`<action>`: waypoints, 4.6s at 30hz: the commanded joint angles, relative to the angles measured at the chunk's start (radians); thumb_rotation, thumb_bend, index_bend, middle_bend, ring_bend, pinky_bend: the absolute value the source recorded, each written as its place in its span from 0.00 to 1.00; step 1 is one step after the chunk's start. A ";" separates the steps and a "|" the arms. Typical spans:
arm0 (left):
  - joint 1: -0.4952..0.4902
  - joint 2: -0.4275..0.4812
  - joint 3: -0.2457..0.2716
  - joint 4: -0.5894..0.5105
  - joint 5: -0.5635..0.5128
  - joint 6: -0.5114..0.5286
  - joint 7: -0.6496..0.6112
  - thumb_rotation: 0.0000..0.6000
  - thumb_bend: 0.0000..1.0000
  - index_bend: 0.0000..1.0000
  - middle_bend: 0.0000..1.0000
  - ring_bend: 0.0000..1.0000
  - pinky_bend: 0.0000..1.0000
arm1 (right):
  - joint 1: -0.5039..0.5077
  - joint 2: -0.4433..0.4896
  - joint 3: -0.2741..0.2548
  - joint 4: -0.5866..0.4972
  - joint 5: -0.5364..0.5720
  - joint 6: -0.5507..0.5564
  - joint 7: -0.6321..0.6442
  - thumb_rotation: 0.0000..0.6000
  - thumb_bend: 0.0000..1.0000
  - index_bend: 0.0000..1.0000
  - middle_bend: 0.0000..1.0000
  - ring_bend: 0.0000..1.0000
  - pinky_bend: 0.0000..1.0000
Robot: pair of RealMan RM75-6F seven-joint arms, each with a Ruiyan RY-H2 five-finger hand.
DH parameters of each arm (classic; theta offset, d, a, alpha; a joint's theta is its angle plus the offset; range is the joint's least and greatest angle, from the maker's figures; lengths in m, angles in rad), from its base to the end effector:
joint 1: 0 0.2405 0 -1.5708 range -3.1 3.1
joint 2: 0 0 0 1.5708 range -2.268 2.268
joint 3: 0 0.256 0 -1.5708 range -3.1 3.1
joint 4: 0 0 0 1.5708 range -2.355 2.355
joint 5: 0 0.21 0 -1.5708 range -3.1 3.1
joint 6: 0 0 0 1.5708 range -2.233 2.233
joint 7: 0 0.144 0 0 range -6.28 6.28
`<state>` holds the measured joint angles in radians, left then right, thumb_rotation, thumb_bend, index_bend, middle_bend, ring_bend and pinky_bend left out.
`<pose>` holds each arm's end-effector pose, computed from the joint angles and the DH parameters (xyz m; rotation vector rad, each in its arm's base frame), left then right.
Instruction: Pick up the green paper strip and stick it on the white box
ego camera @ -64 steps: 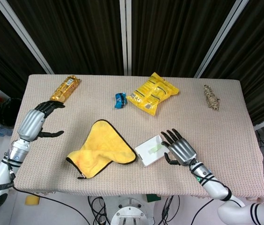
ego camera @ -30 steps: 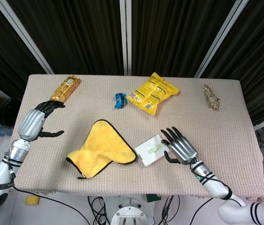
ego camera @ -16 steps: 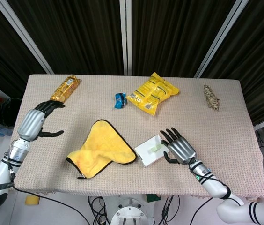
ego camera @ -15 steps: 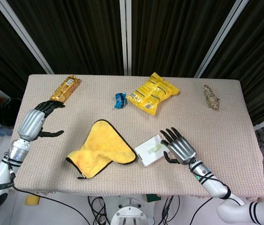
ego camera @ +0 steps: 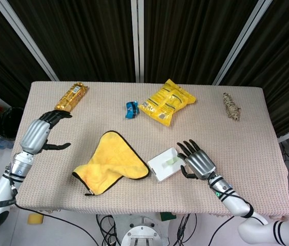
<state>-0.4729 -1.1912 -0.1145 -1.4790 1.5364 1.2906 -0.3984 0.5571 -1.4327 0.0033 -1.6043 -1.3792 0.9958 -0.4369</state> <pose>-0.2352 0.3065 0.1311 -1.6022 -1.0277 -1.3402 -0.1969 -0.2636 -0.0082 2.0806 -0.7740 0.7614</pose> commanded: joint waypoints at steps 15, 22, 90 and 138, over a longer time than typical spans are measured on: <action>-0.002 0.001 0.001 -0.002 0.002 -0.001 0.001 1.00 0.04 0.25 0.23 0.18 0.21 | -0.007 0.005 -0.008 -0.013 -0.016 0.014 0.003 0.42 0.62 0.31 0.00 0.00 0.00; -0.002 -0.001 0.002 -0.006 0.005 0.000 0.005 1.00 0.04 0.25 0.23 0.18 0.21 | -0.018 0.019 -0.016 -0.029 -0.041 0.037 0.013 0.42 0.62 0.31 0.00 0.00 0.00; 0.001 0.004 0.002 -0.001 0.002 0.002 -0.002 1.00 0.04 0.25 0.23 0.18 0.21 | -0.008 0.001 0.007 0.001 -0.029 0.016 0.023 0.45 0.62 0.33 0.00 0.00 0.00; 0.000 0.006 0.001 -0.003 0.002 0.001 0.000 1.00 0.04 0.25 0.23 0.18 0.21 | 0.004 -0.017 -0.004 0.014 -0.055 0.005 0.044 0.45 0.62 0.30 0.00 0.00 0.00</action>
<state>-0.4730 -1.1847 -0.1137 -1.4817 1.5384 1.2916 -0.3980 0.5611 -1.4490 -0.0008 -1.5908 -1.4341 1.0010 -0.3927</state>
